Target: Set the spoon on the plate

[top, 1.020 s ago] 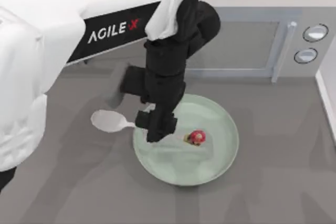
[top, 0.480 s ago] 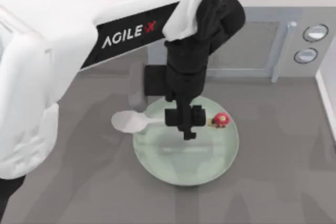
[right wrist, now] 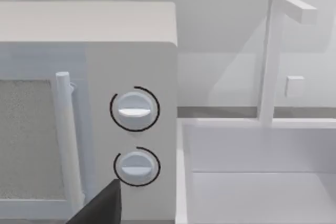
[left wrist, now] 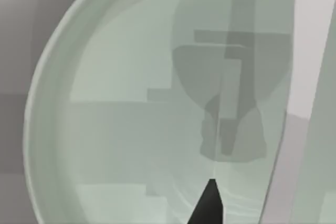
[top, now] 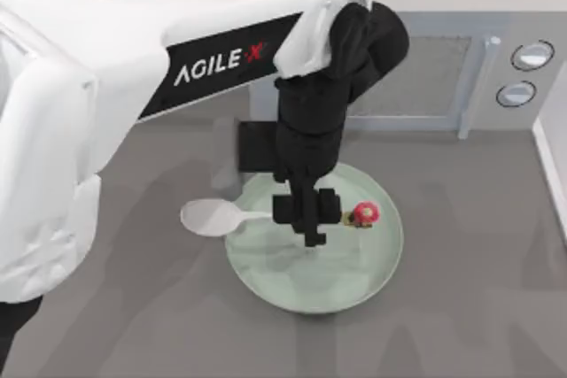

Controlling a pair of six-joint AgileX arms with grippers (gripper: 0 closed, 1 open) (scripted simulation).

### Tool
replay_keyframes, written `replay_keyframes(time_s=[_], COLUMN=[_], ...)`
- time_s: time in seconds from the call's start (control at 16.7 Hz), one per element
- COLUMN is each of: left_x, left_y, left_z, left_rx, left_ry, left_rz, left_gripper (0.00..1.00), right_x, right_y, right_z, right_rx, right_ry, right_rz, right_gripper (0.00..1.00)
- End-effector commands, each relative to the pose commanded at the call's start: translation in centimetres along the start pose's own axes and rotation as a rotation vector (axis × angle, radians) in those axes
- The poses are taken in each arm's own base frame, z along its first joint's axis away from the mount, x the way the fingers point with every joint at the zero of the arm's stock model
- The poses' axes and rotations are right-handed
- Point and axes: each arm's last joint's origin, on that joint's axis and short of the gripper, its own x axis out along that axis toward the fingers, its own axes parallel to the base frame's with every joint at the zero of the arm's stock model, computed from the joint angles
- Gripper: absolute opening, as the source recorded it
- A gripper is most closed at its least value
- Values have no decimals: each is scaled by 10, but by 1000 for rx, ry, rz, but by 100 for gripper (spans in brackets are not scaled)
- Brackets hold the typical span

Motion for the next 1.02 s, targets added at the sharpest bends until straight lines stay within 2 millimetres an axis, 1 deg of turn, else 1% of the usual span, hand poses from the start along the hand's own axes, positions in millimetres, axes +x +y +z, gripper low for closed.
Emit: replay_keyframes(time_s=[0.24, 0.42, 0.72, 1.02], left_x=[15, 23, 25, 20], left_y=[7, 11, 16, 13], left_z=[7, 14, 19, 11], left_rx=[-34, -58, -77, -43], left_ry=[-56, -87, -92, -33], left_rz=[65, 115, 172, 123], left_gripper=[0, 0, 0, 0], right_x=[0, 0, 0, 0], right_y=[0, 0, 0, 0], right_z=[0, 0, 0, 0], right_rx=[0, 0, 0, 0], right_ry=[0, 0, 0, 0], right_rz=[0, 0, 0, 0], right_gripper=[100, 100, 100, 100])
